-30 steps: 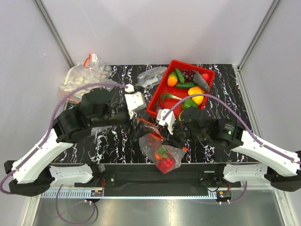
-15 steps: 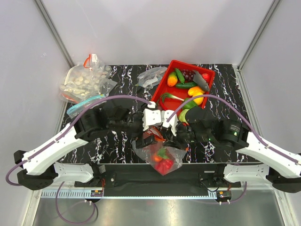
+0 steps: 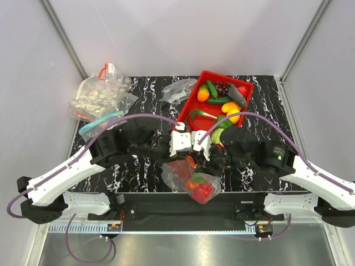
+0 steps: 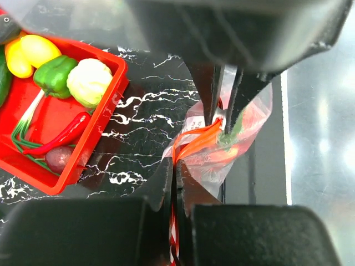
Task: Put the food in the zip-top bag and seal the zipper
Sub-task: Zip the zipper food storage bag at the center of the board.
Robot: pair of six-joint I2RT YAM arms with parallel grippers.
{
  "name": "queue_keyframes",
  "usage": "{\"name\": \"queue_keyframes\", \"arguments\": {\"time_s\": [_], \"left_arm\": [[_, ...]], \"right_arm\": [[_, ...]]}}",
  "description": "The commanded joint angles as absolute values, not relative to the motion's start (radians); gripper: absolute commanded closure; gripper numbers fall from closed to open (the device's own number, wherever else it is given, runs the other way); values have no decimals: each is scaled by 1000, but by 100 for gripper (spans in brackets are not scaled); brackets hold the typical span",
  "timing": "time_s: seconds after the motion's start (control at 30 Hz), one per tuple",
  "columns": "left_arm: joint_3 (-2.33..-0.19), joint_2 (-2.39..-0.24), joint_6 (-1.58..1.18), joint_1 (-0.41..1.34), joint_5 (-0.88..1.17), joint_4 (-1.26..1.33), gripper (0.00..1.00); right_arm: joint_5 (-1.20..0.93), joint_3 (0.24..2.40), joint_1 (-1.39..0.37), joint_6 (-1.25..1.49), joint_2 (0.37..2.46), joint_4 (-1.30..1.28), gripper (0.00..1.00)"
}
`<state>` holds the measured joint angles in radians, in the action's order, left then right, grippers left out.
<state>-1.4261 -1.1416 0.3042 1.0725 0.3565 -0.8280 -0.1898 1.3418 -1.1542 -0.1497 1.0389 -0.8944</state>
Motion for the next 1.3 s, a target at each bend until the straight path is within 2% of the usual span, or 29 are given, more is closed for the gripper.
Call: {"name": "queue_keyframes", "arguments": {"time_s": [0.0,0.03,0.13,0.17,0.2,0.3,0.33,0.37,0.43,0.53,0.63,0.67,0.7,0.73,0.77,0.83,0.9,0.93,0.97,1.03,1.27], "left_arm": [[-1417,-1114,305,1068,360,-801,100],[-1419,-1114,305,1068,362,-804,100],[-1419,-1106,302,1068,362,-811,100],[-1419,-1103,302,1068,367,-815,100],[-1422,-1101,299,1068,368,-815,100],[-1434,-1086,296,1068,370,-824,100],[-1442,-1082,296,1068,368,-827,100],[-1448,-1078,298,1068,368,-833,100],[-1454,-1071,298,1068,365,-841,100],[-1451,-1062,299,1068,353,-842,100],[-1447,-1051,298,1068,348,-839,100],[-1447,-1049,298,1068,348,-838,100],[-1448,-1046,296,1068,351,-839,100],[-1448,-1042,296,1068,350,-838,100],[-1450,-1037,296,1068,351,-838,100],[-1442,-1029,298,1068,359,-839,98],[-1421,-1023,305,1068,380,-831,76],[-1413,-1025,307,1068,385,-827,55],[-1407,-1026,308,1068,396,-819,43],[-1402,-1043,308,1068,406,-821,28],[-1410,-1137,298,1068,503,-802,23]], "right_arm": [[-203,1378,-1155,-153,1017,-838,99],[-199,1373,-1155,-152,1017,-838,96],[-181,1359,-1155,-146,1015,-842,79],[-175,1355,-1154,-144,1015,-845,65],[-172,1350,-1155,-140,1012,-845,56],[-173,1322,-1154,-137,1011,-841,47],[-175,1319,-1155,-133,1011,-839,47],[-175,1315,-1155,-133,1012,-839,48],[-176,1312,-1155,-132,1012,-841,54],[-173,1312,-1154,-129,1011,-850,68],[-172,1309,-1154,-126,1008,-859,65],[-170,1307,-1155,-126,1008,-859,66],[-169,1304,-1154,-126,1012,-861,71],[-164,1305,-1154,-124,1014,-862,88],[-163,1307,-1155,-124,1023,-865,97],[-163,1318,-1154,-117,1028,-865,100],[-178,1328,-1154,-117,1034,-858,100],[-187,1331,-1154,-117,1035,-857,100],[-190,1335,-1155,-118,1037,-853,100],[-192,1341,-1155,-124,1043,-845,100],[-215,1342,-1154,-140,1037,-822,100]]}}
